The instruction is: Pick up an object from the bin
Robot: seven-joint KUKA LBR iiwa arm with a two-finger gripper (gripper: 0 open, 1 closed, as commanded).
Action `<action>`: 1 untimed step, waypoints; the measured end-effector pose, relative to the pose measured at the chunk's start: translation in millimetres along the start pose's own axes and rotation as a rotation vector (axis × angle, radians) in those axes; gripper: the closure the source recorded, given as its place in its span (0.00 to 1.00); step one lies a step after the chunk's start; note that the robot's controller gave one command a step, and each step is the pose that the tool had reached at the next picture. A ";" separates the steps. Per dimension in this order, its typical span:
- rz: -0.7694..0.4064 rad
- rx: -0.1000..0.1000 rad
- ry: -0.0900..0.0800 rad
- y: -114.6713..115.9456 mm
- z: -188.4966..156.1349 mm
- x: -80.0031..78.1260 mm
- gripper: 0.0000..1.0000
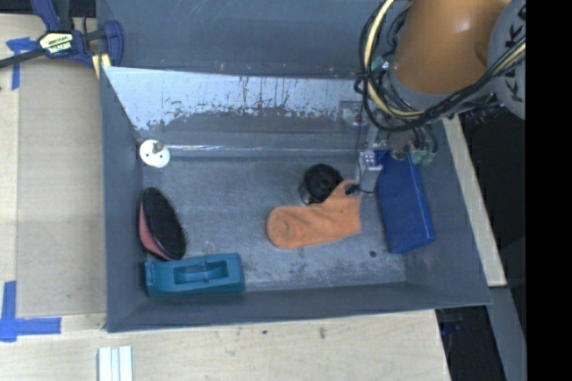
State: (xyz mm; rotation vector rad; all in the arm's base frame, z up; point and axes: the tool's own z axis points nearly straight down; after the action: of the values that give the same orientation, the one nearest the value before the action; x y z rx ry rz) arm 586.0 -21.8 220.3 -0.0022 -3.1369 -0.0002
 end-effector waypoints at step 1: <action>0.000 0.000 -0.009 0.0 -5.1 -1.3 0.00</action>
Offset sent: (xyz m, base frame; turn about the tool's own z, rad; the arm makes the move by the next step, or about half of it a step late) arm -0.0299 0.0130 -0.0919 -0.0463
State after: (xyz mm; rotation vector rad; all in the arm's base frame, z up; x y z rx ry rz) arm 587.4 -21.8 225.3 -0.0019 -3.1454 0.0003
